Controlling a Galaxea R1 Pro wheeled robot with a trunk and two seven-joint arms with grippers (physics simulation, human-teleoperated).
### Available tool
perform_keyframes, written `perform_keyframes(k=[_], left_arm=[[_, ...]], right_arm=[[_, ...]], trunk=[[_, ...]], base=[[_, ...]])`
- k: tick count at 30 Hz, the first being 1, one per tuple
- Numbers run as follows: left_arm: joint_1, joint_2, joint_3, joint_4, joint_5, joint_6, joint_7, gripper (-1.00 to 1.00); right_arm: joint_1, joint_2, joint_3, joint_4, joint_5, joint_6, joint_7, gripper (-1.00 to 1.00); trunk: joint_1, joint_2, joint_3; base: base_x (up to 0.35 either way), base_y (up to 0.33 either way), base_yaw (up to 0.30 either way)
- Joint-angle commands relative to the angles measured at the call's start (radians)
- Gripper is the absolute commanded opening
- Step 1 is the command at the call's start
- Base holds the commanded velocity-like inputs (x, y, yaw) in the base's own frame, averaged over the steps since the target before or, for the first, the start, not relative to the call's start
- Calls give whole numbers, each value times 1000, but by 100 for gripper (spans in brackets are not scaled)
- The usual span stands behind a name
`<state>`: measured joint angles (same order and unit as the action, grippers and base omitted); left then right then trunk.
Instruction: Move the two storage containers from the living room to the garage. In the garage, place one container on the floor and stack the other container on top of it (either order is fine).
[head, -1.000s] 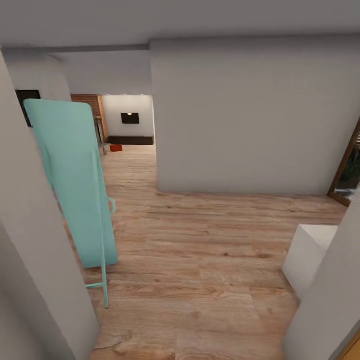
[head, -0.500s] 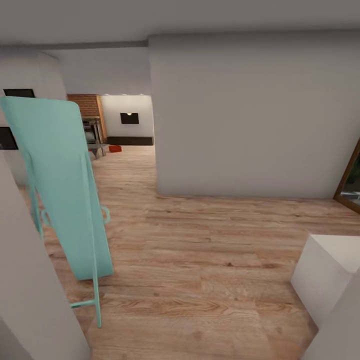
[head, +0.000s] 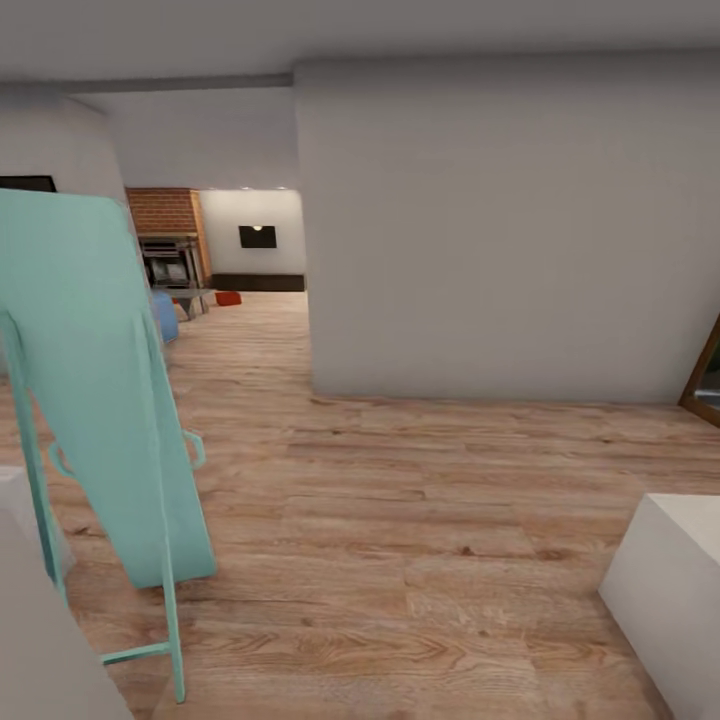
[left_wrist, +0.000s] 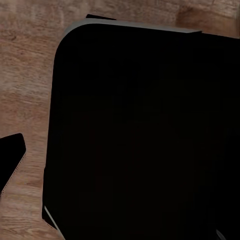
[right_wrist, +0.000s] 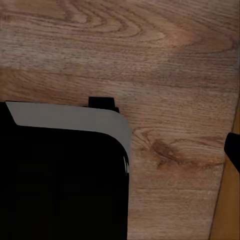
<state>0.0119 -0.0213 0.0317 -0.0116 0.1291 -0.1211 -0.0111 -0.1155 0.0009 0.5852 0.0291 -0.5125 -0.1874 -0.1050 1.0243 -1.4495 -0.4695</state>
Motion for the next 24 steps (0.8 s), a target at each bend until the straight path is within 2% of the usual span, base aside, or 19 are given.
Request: perform_keyframes(k=[1,10,24], left_arm=[[0,0,2,-1,7,-2,-1,100],[0,0,3,-1,7,-3,-1,100],[0,0,2,-1,7,-5,-1,100]], right_arm=[[-1,1,8,3,-8,-5,0,100],[-1,1,8,3,-10,-6,1,100],[-1,-1,8,3,-11,-6,1,100]], trunk=[[1,0,-1],[1,0,-1],[1,0,-1]], base=[[322,0,0],[322,0,-104],[322,0,-9]])
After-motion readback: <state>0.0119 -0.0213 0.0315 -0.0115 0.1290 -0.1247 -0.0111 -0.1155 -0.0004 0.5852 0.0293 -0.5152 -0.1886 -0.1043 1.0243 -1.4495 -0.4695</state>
